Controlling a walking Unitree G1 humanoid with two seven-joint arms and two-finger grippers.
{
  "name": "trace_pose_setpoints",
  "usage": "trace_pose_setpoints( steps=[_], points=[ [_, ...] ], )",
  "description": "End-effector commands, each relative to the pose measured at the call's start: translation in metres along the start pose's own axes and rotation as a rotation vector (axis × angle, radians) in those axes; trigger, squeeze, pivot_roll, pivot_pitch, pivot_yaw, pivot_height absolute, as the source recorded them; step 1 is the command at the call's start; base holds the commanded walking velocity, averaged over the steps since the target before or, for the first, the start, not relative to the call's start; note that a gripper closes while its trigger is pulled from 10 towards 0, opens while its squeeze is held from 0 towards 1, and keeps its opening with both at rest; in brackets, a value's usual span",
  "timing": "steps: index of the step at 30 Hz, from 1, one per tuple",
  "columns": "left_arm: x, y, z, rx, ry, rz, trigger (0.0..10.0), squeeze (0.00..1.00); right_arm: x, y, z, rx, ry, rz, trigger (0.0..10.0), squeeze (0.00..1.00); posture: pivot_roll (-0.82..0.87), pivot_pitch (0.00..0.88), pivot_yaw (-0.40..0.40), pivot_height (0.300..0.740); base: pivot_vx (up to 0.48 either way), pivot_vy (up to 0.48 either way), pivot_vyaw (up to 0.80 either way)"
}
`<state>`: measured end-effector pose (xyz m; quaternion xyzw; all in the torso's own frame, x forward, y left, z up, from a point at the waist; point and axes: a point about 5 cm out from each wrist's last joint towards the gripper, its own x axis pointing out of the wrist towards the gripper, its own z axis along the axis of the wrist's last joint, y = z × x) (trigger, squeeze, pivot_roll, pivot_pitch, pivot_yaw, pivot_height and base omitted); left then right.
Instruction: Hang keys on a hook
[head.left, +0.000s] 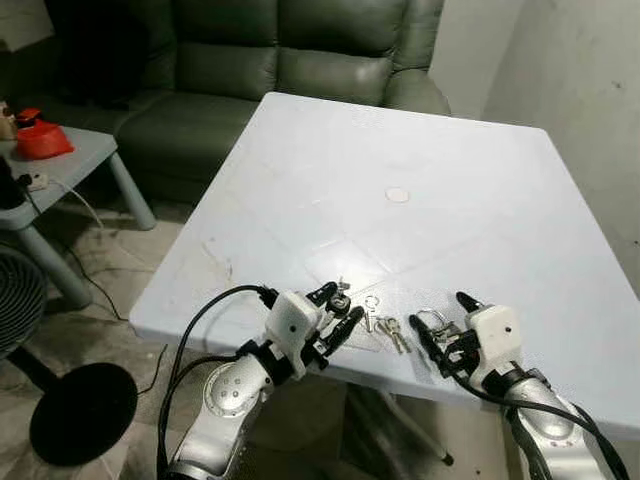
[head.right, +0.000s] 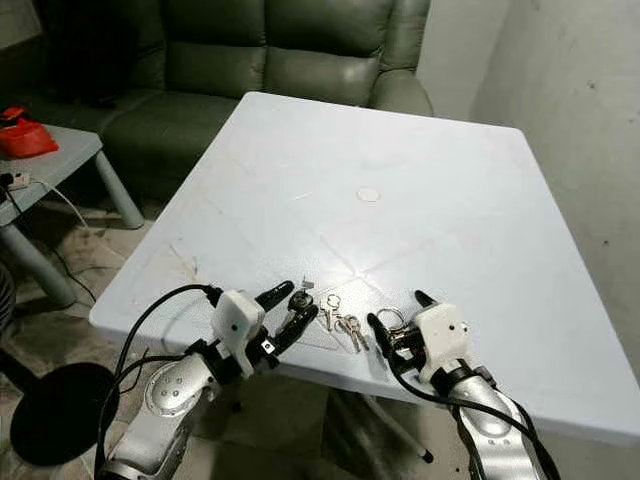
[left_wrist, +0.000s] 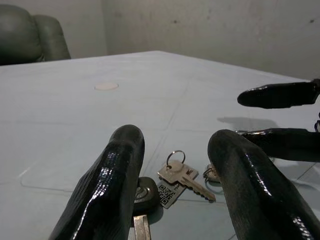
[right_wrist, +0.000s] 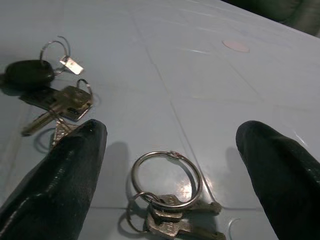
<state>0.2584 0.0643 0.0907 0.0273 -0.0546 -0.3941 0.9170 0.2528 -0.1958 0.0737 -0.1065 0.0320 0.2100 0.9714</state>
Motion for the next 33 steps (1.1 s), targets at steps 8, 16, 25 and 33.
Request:
trace_pose_setpoints(
  steps=[8, 16, 25, 33],
  points=[
    [0.001, -0.008, 0.003, 0.013, -0.006, -0.035, 10.0, 0.00, -0.010, 0.000, -0.002, -0.041, 0.007, 0.043, 10.0, 0.00, -0.16, 0.044, -0.050, 0.724, 0.000, 0.000, 0.00],
    [0.001, -0.008, 0.002, 0.016, -0.001, -0.040, 10.0, 0.00, -0.017, -0.006, -0.004, -0.115, 0.036, 0.048, 6.3, 0.00, -0.17, 0.050, -0.045, 0.724, 0.000, 0.000, 0.00],
    [0.001, -0.008, 0.003, 0.016, -0.002, -0.038, 10.0, 0.00, -0.016, 0.003, -0.012, -0.119, 0.095, 0.042, 5.3, 0.00, -0.16, 0.052, -0.049, 0.724, 0.000, 0.000, 0.00],
    [0.001, -0.009, 0.003, 0.016, -0.002, -0.035, 10.0, 0.00, -0.017, 0.008, -0.020, -0.117, 0.148, 0.023, 0.0, 0.00, -0.16, 0.054, -0.051, 0.724, 0.000, 0.000, 0.00]
  ],
)
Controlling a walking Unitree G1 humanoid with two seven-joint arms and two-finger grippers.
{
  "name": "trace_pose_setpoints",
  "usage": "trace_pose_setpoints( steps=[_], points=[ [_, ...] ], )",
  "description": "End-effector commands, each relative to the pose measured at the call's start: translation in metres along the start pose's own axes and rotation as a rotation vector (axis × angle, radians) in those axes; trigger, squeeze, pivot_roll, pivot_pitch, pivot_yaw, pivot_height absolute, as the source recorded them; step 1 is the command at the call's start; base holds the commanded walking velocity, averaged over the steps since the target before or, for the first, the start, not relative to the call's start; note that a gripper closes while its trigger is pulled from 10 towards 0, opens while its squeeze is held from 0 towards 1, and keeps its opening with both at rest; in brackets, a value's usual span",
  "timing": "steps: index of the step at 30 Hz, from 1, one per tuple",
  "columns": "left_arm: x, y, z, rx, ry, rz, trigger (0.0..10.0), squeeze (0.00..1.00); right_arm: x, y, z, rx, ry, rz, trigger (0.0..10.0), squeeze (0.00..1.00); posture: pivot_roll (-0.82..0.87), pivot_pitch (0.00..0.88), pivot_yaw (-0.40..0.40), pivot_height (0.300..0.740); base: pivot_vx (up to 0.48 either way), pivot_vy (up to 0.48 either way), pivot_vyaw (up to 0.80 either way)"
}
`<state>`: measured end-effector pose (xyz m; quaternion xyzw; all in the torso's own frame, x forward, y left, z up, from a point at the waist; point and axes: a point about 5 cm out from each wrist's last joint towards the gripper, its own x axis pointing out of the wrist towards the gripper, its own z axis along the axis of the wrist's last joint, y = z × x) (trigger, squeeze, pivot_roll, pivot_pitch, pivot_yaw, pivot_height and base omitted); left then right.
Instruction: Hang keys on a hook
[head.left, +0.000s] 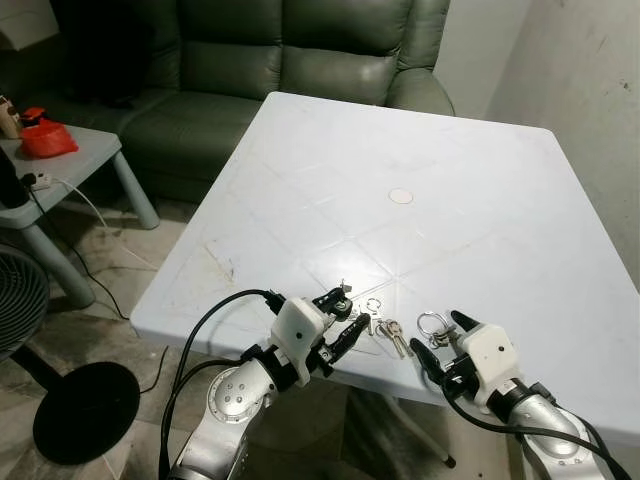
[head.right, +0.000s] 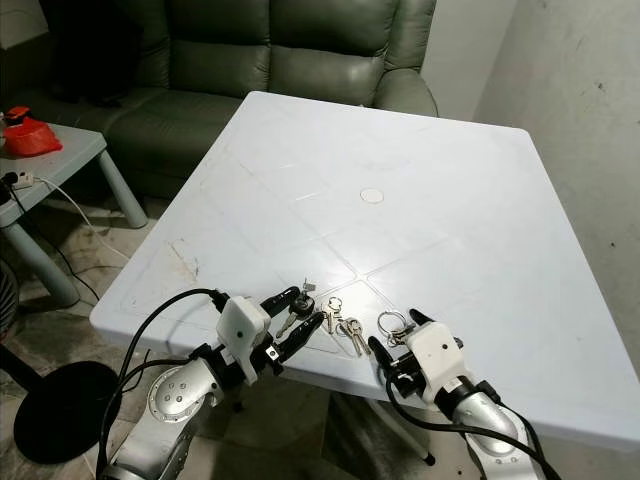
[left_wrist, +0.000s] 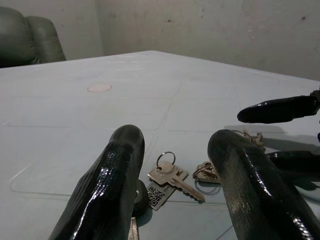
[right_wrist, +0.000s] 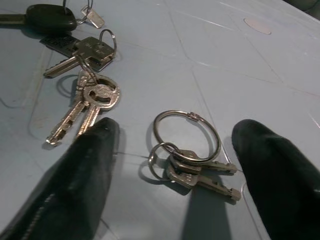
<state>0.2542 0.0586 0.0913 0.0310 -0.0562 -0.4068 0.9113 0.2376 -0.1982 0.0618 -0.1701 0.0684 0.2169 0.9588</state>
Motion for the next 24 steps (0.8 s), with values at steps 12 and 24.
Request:
trace_pose_setpoints(
  steps=[12, 24],
  points=[
    [-0.001, -0.002, 0.002, 0.012, 0.000, -0.004, 10.0, 0.00, -0.007, -0.004, -0.009, -0.038, 0.063, -0.074, 0.0, 0.00, -0.16, 0.055, -0.049, 0.724, 0.000, 0.000, 0.00],
    [0.000, -0.004, 0.002, 0.012, -0.003, -0.013, 10.0, 0.00, -0.008, -0.001, -0.019, 0.043, 0.174, -0.047, 0.0, 0.00, -0.16, 0.049, -0.052, 0.724, 0.000, 0.000, 0.00]
  ],
)
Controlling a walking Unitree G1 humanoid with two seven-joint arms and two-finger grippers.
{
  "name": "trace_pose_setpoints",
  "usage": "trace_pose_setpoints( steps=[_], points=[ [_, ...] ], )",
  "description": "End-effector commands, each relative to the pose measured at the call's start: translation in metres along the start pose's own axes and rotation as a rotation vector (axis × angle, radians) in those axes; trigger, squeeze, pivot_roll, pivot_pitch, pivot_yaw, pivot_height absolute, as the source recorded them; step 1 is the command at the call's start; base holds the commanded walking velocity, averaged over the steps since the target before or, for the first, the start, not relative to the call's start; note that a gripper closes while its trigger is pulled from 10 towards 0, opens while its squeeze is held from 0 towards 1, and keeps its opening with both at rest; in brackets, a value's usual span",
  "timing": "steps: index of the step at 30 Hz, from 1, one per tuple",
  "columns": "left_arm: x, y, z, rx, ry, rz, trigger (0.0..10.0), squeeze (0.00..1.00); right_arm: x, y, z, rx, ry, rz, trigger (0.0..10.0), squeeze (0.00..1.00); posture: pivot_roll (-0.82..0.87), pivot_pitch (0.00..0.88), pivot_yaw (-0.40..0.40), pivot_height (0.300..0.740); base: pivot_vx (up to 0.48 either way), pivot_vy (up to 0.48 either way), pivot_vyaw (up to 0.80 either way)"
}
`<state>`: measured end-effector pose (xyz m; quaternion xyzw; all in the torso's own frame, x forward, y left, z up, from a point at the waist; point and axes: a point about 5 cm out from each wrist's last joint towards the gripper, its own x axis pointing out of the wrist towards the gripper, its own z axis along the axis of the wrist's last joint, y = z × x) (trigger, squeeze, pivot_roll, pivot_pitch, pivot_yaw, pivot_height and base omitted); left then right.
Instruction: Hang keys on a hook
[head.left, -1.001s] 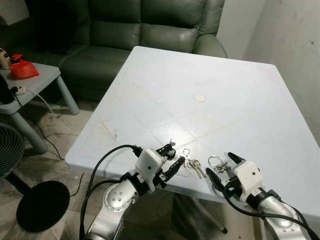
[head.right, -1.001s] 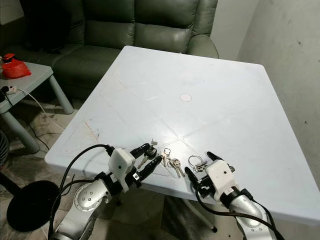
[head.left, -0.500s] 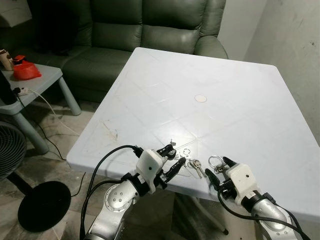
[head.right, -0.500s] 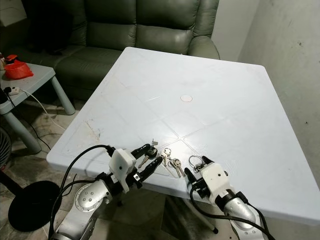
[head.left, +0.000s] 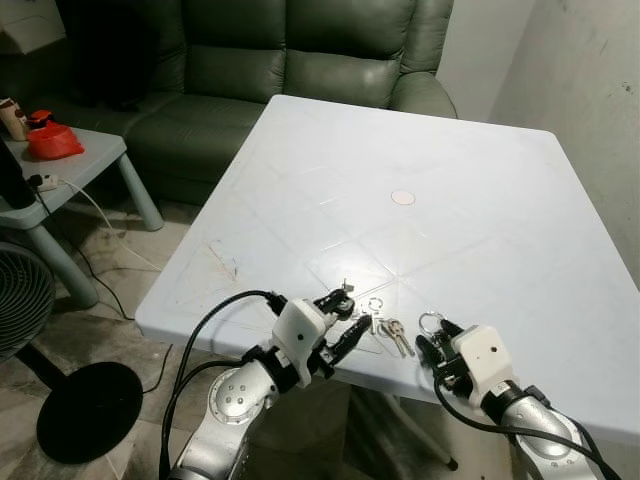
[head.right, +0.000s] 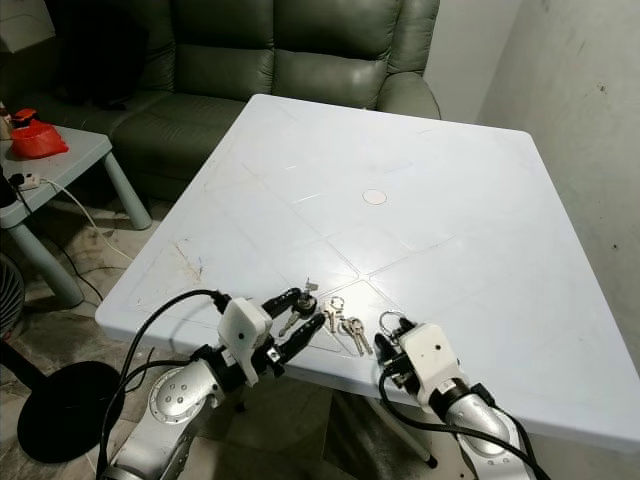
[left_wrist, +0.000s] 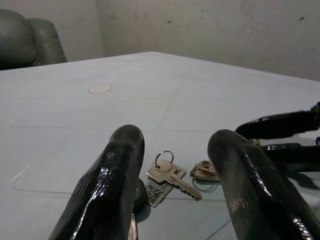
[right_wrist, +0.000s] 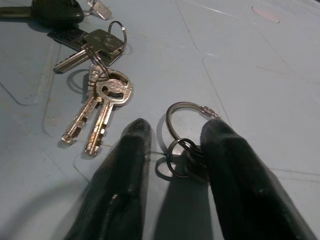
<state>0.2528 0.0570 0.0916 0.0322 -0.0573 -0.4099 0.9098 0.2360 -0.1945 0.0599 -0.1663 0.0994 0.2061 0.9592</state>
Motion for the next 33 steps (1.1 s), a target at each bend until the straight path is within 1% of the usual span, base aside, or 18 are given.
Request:
trace_pose_setpoints(
  steps=[1, 4, 12, 21, 26, 29, 30, 31, 32, 33],
  points=[
    [0.000, -0.002, 0.002, 0.010, -0.001, -0.006, 10.0, 0.00, -0.007, -0.007, -0.019, 0.021, 0.117, -0.041, 0.0, 0.00, -0.16, 0.049, -0.052, 0.724, 0.000, 0.000, 0.00],
    [0.000, -0.003, 0.002, 0.011, -0.002, -0.008, 10.0, 0.00, -0.007, -0.007, -0.021, 0.044, 0.138, -0.042, 0.0, 0.00, -0.16, 0.044, -0.054, 0.724, 0.000, 0.000, 0.00],
    [0.000, -0.004, 0.002, 0.012, -0.002, -0.011, 10.0, 0.00, -0.008, -0.009, -0.022, 0.062, 0.151, -0.056, 0.0, 0.00, -0.16, 0.042, -0.054, 0.724, 0.000, 0.000, 0.00],
    [0.000, -0.005, 0.002, 0.012, -0.005, -0.016, 10.0, 0.00, -0.010, -0.011, -0.023, 0.055, 0.164, -0.066, 0.0, 0.00, -0.16, 0.041, -0.054, 0.724, 0.000, 0.000, 0.00],
    [0.000, -0.004, 0.002, 0.014, -0.004, -0.013, 10.0, 0.00, -0.010, -0.010, -0.022, 0.058, 0.154, -0.060, 0.0, 0.00, -0.16, 0.042, -0.053, 0.724, 0.000, 0.000, 0.00],
    [0.001, 0.000, 0.003, 0.017, -0.006, 0.003, 10.0, 0.00, -0.009, -0.011, -0.017, 0.060, 0.101, -0.062, 0.0, 0.00, -0.16, 0.043, -0.054, 0.724, 0.000, 0.000, 0.00],
    [0.002, 0.002, 0.005, 0.016, -0.011, 0.012, 10.0, 0.00, -0.008, -0.010, -0.013, 0.077, 0.064, -0.047, 0.0, 0.00, -0.16, 0.042, -0.053, 0.724, 0.000, 0.000, 0.00],
    [0.003, 0.007, 0.007, 0.010, -0.021, 0.037, 10.0, 0.00, -0.007, -0.013, -0.003, 0.089, -0.022, -0.042, 0.0, 0.00, -0.16, 0.042, -0.054, 0.724, 0.000, 0.000, 0.00],
    [0.003, 0.007, 0.007, 0.010, -0.021, 0.037, 10.0, 0.00, -0.007, -0.013, -0.003, 0.089, -0.022, -0.042, 0.0, 0.00, -0.16, 0.042, -0.054, 0.724, 0.000, 0.000, 0.00],
    [0.004, 0.011, 0.009, 0.008, -0.026, 0.054, 10.0, 0.00, -0.005, -0.015, -0.001, 0.116, -0.021, -0.060, 0.0, 0.00, -0.16, 0.042, -0.054, 0.724, 0.000, 0.000, 0.00]
  ],
)
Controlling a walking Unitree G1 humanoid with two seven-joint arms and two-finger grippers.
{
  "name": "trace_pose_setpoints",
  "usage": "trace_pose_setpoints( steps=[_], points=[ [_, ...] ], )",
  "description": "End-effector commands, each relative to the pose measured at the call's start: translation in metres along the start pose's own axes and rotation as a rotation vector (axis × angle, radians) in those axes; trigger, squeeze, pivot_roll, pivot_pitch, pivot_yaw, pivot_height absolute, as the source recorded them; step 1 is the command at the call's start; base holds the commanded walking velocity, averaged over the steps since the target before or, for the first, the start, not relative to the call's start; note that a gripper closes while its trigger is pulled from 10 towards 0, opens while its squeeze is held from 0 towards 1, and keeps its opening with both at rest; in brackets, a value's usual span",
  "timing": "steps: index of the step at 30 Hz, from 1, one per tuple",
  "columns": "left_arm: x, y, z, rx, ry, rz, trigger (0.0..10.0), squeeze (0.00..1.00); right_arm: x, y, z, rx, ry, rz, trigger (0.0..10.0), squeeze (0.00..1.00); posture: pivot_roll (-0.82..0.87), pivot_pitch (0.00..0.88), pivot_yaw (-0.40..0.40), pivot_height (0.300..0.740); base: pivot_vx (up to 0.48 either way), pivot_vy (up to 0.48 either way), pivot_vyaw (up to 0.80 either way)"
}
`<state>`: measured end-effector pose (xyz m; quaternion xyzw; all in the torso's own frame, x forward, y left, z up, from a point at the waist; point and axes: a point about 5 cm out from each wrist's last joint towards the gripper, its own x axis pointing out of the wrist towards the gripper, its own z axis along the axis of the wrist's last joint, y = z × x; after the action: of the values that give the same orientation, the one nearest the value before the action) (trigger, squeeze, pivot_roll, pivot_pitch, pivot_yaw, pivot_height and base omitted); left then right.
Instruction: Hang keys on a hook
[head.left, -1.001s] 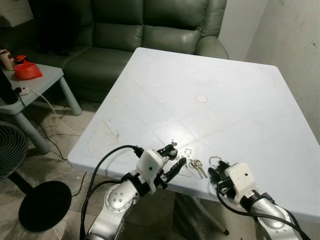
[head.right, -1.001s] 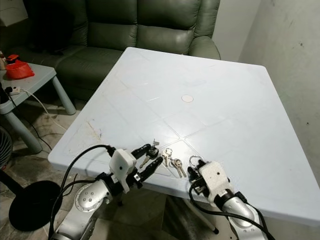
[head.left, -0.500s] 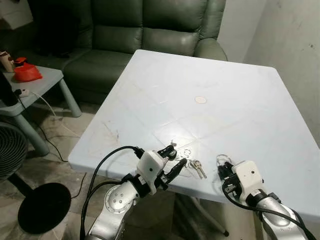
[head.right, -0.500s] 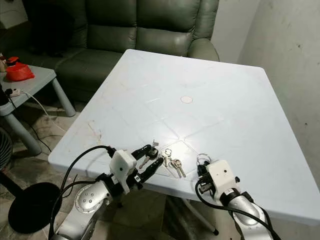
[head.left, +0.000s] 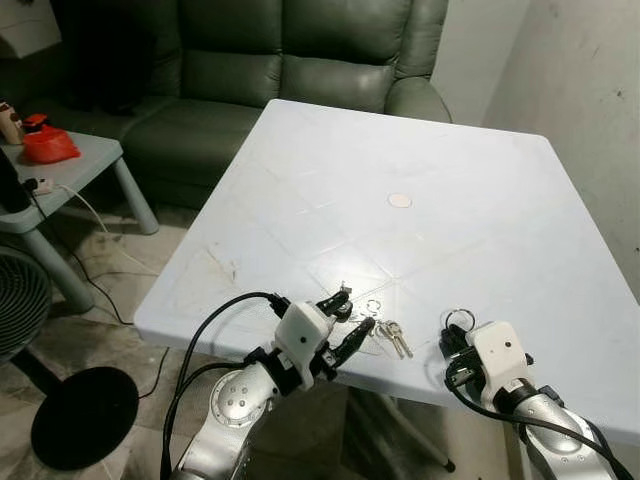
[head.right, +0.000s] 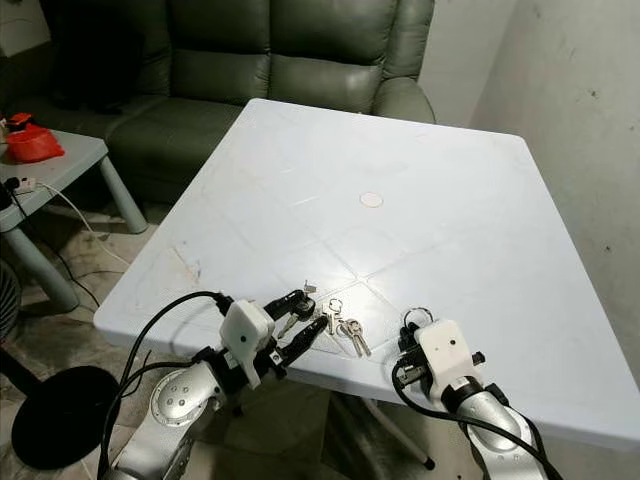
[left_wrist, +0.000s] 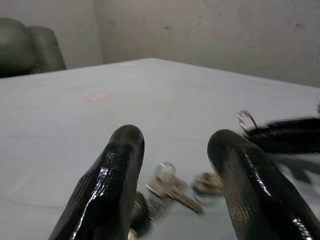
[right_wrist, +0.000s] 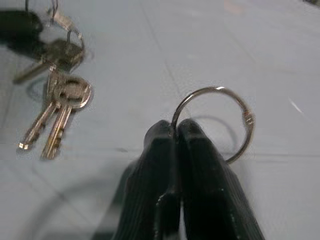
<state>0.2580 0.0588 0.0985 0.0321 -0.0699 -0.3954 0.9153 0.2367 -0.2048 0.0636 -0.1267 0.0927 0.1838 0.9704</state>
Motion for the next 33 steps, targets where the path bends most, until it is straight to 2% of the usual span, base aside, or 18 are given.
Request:
trace_pose_setpoints(
  steps=[1, 3, 4, 7, 9, 10, 12, 13, 14, 15, 16, 17, 18, 21, 25, 30, 33],
  points=[
    [0.003, 0.009, 0.004, -0.002, -0.009, 0.036, 10.0, 0.00, 0.001, -0.006, 0.002, 0.047, -0.015, -0.021, 0.0, 0.00, -0.15, 0.041, -0.054, 0.724, 0.000, 0.000, 0.00],
    [0.004, 0.015, 0.006, -0.002, -0.016, 0.061, 10.0, 0.00, 0.002, -0.011, 0.010, 0.059, -0.072, -0.063, 0.0, 0.00, -0.15, 0.039, -0.055, 0.724, 0.000, 0.000, 0.00],
    [0.006, 0.027, 0.009, -0.020, -0.024, 0.116, 10.0, 0.00, 0.006, -0.016, 0.016, 0.073, -0.097, -0.124, 0.0, 0.00, -0.15, 0.035, -0.053, 0.724, 0.000, 0.000, 0.00],
    [0.010, 0.047, 0.013, -0.028, -0.024, 0.249, 10.0, 0.00, 0.015, -0.021, 0.025, 0.156, -0.116, -0.168, 0.0, 0.00, -0.15, 0.033, -0.054, 0.724, 0.000, 0.000, 0.00],
    [0.012, 0.061, 0.016, -0.108, -0.043, 0.354, 10.0, 0.00, 0.021, -0.024, 0.038, 0.186, -0.182, -0.212, 0.0, 0.00, -0.15, 0.026, -0.050, 0.724, 0.000, 0.000, 0.00],
    [0.012, 0.071, 0.019, -0.175, -0.050, 0.399, 10.0, 0.00, 0.027, -0.026, 0.049, 0.233, -0.219, -0.248, 1.4, 0.00, -0.15, 0.026, -0.050, 0.724, 0.000, 0.000, 0.00],
    [0.013, 0.077, 0.022, -0.230, -0.066, 0.421, 10.0, 0.00, 0.030, -0.027, 0.058, 0.262, -0.261, -0.265, 1.3, 0.00, -0.15, 0.026, -0.050, 0.724, 0.000, 0.000, 0.00],
    [0.012, 0.091, 0.031, -0.251, -0.098, 0.470, 10.0, 0.00, 0.033, -0.026, 0.073, 0.264, -0.339, -0.270, 4.5, 0.00, -0.15, 0.018, -0.045, 0.724, 0.000, 0.000, 0.00],
    [0.012, 0.091, 0.031, -0.251, -0.098, 0.470, 10.0, 0.00, 0.033, -0.026, 0.073, 0.264, -0.339, -0.270, 4.5, 0.00, -0.15, 0.018, -0.045, 0.724, 0.000, 0.000, 0.00],
    [0.011, 0.096, 0.033, -0.226, -0.097, 0.484, 10.0, 0.00, 0.035, -0.025, 0.078, 0.259, -0.364, -0.270, 6.5, 0.00, -0.15, 0.009, -0.040, 0.724, 0.000, 0.000, 0.00],
    [0.011, 0.100, 0.037, -0.194, -0.099, 0.483, 10.0, 0.00, 0.035, -0.024, 0.084, 0.260, -0.403, -0.272, 8.9, 0.00, -0.15, 0.004, -0.037, 0.724, 0.000, 0.000, 0.00],
    [0.011, 0.100, 0.037, -0.194, -0.099, 0.483, 10.0, 0.00, 0.035, -0.024, 0.084, 0.260, -0.403, -0.272, 8.9, 0.00, -0.15, 0.004, -0.037, 0.724, 0.000, 0.000, 0.00],
    [0.009, 0.108, 0.042, -0.165, -0.101, 0.484, 10.0, 0.00, 0.037, -0.025, 0.092, 0.254, -0.442, -0.277, 10.0, 0.00, -0.15, 0.001, -0.035, 0.724, 0.000, 0.000, 0.00],
    [0.002, 0.125, 0.050, -0.135, -0.113, 0.514, 10.0, 0.00, 0.041, -0.025, 0.096, 0.270, -0.465, -0.316, 10.0, 0.00, -0.15, 0.000, -0.030, 0.724, 0.000, 0.000, 0.00],
    [-0.008, 0.141, 0.048, -0.145, -0.091, 0.576, 10.0, 0.00, 0.049, -0.020, 0.089, 0.259, -0.402, -0.334, 10.0, 0.00, -0.14, 0.000, -0.026, 0.724, 0.000, 0.000, 0.00],
    [-0.012, 0.151, 0.050, -0.166, -0.086, 0.621, 10.0, 0.00, 0.056, -0.013, 0.090, 0.252, -0.377, -0.308, 10.0, 0.00, -0.14, 0.000, -0.026, 0.724, 0.000, 0.000, 0.00],
    [-0.012, 0.152, 0.050, -0.165, -0.078, 0.625, 10.0, 0.00, 0.060, -0.013, 0.089, 0.273, -0.350, -0.323, 10.0, 0.00, -0.14, 0.000, -0.028, 0.724, 0.000, 0.000, -0.72]
  ],
)
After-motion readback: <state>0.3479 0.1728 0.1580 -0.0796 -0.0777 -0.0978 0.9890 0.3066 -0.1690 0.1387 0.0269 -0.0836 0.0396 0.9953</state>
